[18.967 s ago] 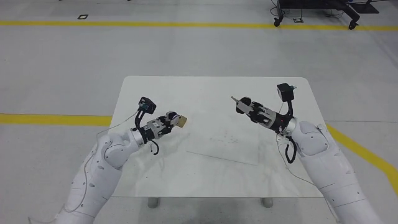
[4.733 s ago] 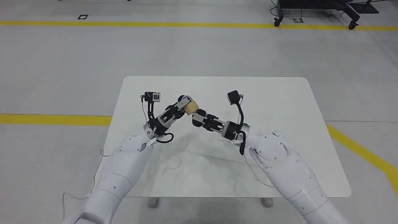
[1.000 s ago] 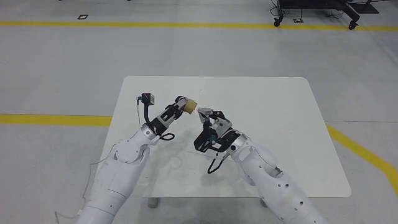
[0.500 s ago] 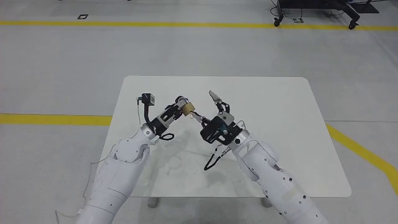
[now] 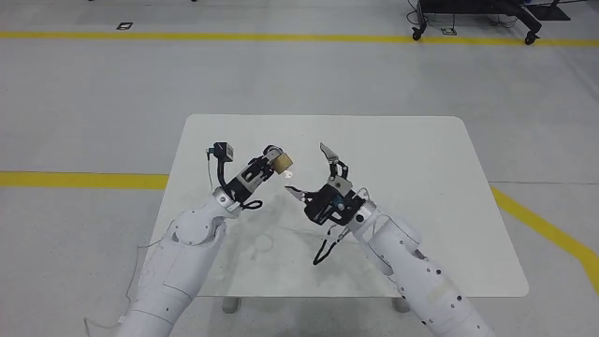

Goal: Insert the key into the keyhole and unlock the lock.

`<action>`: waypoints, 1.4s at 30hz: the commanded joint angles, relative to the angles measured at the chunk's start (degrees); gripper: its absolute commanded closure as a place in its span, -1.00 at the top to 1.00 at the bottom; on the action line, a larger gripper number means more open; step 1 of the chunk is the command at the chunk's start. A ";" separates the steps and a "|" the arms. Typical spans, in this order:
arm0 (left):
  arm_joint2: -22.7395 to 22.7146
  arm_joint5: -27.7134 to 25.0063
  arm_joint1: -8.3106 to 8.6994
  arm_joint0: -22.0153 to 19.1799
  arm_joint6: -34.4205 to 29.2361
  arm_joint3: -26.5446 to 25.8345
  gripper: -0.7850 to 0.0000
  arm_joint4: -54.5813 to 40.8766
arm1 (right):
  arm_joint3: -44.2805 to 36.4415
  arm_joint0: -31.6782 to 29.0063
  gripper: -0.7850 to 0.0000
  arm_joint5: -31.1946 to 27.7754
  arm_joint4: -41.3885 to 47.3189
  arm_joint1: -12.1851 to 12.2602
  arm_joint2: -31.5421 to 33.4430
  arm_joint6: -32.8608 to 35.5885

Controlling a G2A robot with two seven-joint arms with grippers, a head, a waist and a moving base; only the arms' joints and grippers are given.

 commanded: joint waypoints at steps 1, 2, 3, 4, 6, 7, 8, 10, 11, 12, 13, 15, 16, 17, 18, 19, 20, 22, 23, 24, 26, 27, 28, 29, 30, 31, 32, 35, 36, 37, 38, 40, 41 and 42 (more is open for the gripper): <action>0.38 2.20 -0.08 0.00 0.26 -0.30 -1.00 0.00 | 0.66 -3.09 1.00 -1.30 -1.88 0.71 1.12 -4.84; 0.66 3.87 -0.15 -0.06 0.45 -0.47 -1.00 -0.36 | 0.52 -4.36 1.00 -1.75 -3.16 1.13 1.98 -7.23; 0.95 5.45 -0.21 -0.23 0.50 -0.75 -1.00 -0.35 | 0.40 -5.28 1.00 -2.28 -3.92 1.49 2.85 -9.06; 1.16 6.83 -0.26 -0.38 0.67 -0.99 -1.00 -0.36 | 0.28 -6.11 1.00 -2.96 -4.10 1.78 3.63 -10.55; 1.72 10.23 -0.38 -0.89 0.73 -1.47 -1.00 -0.33 | -0.55 -8.08 0.95 -3.14 -4.99 2.35 5.17 -13.06; 2.09 11.49 -0.48 -1.11 0.63 -1.70 -1.00 -0.69 | -1.11 -9.09 0.84 -2.53 -5.94 2.58 5.73 -13.70; 2.56 12.94 -0.59 -1.52 0.39 -1.92 -1.00 -0.89 | -1.70 -9.98 0.80 -1.98 -6.62 2.75 6.10 -13.95; 3.80 14.67 -0.92 -2.33 0.31 -2.21 -1.00 -1.08 | -3.04 -11.39 0.69 0.32 -8.50 2.98 6.79 -13.31; 4.53 15.72 -1.09 -2.94 0.55 -2.08 -1.00 -0.37 | -3.69 -12.07 0.49 1.38 -9.16 3.04 6.82 -13.01; 5.36 16.62 -1.29 -3.47 0.95 -1.94 -1.00 0.20 | -4.25 -12.60 0.38 2.25 -10.01 3.08 6.68 -12.72; 6.19 17.29 -1.52 -3.96 1.24 -1.77 -1.00 0.43 | -4.71 -12.98 0.27 3.20 -11.26 3.12 6.45 -12.44; 7.62 17.71 -1.93 -4.85 1.84 -1.19 -1.00 1.35 | -5.27 -13.41 0.12 6.23 -14.50 3.12 5.95 -10.41; 8.20 17.73 -2.10 -5.14 2.10 -0.82 -1.00 1.75 | -5.45 -13.37 0.00 7.94 -16.44 3.06 5.62 -8.58; 8.58 17.69 -2.24 -5.34 2.35 -0.51 -1.00 1.83 | -5.62 -13.29 -0.01 9.06 -17.91 2.97 4.96 -7.16; 8.84 17.54 -2.35 -5.49 2.53 -0.21 -1.00 2.02 | -5.63 -13.00 -0.02 9.70 -19.07 2.91 4.51 -5.86; 8.96 17.36 -2.42 -5.58 2.65 0.02 -1.00 2.04 | -5.62 -12.70 -0.03 10.06 -20.09 2.85 4.05 -4.86; 8.96 17.21 -2.46 -5.63 2.66 0.18 -1.00 2.03 | -5.58 -12.33 -0.03 10.14 -21.19 2.83 3.70 -4.04; 8.80 17.06 -2.46 -5.60 2.55 0.25 -1.00 2.11 | -5.53 -11.77 -0.04 10.40 -23.21 2.83 3.25 -2.92; 8.68 16.92 -2.44 -5.50 2.53 0.11 -1.00 2.19 | -5.51 -11.60 -0.04 10.66 -24.02 2.83 3.18 -2.27; 8.57 16.78 -2.41 -5.37 2.48 -0.07 -1.00 2.41 | -5.51 -11.44 -0.03 10.89 -25.07 2.86 3.13 -1.56; 8.35 16.52 -2.34 -5.01 2.69 -0.49 -1.00 3.05 | -5.55 -11.26 -0.04 10.90 -26.21 2.89 2.98 -0.72; 8.27 16.42 -2.31 -4.78 2.79 -0.77 -1.00 3.41 | -5.55 -11.17 -0.04 10.92 -26.73 2.91 3.05 -0.13; 8.20 16.37 -2.28 -4.51 2.82 -1.10 -1.00 3.61 | -5.62 -11.13 -0.04 10.91 -27.15 2.93 3.06 0.38; 8.12 16.29 -2.24 -4.26 2.83 -1.45 -1.00 3.87 | -5.63 -11.05 -0.05 10.85 -27.67 2.96 3.09 0.87; 8.02 16.15 -2.19 -4.03 2.91 -1.79 -1.00 4.33 | -5.60 -10.96 -0.07 10.87 -28.23 2.98 3.14 1.49; 7.92 16.14 -2.14 -3.75 3.04 -2.11 -1.00 4.63 | -5.60 -10.87 -0.08 10.90 -28.67 2.98 3.13 2.09; 7.83 16.14 -2.10 -3.48 3.12 -2.48 -1.00 4.91 | -5.58 -10.75 -0.12 10.85 -29.00 2.98 3.05 2.47; 7.51 16.28 -1.96 -2.72 3.15 -3.50 -1.00 5.63 | -5.27 -10.21 -0.19 10.63 -29.65 2.94 2.78 3.62; 7.37 16.27 -1.92 -2.49 3.18 -3.84 -1.00 5.74 | -5.13 -10.00 -0.29 10.48 -29.64 2.91 2.65 3.86; 7.24 16.30 -1.88 -2.28 3.18 -4.11 -1.00 5.84 | -4.94 -9.76 -0.33 10.31 -29.69 2.89 2.52 4.08; 7.11 16.31 -1.85 -2.10 3.19 -4.39 -1.00 5.90 | -4.75 -9.56 -0.35 10.14 -29.66 2.86 2.34 4.23; 6.92 16.36 -1.80 -1.77 3.15 -4.80 -1.00 6.07 | -4.32 -9.15 -0.42 9.89 -29.49 2.80 2.01 4.35; 6.85 16.42 -1.78 -1.64 3.14 -4.97 -1.00 6.13 | -4.10 -8.94 -0.42 9.83 -29.39 2.77 1.87 4.46; 6.82 16.39 -1.77 -1.52 3.11 -5.13 -1.00 6.25 | -3.90 -8.78 -0.42 9.71 -29.05 2.72 1.71 4.48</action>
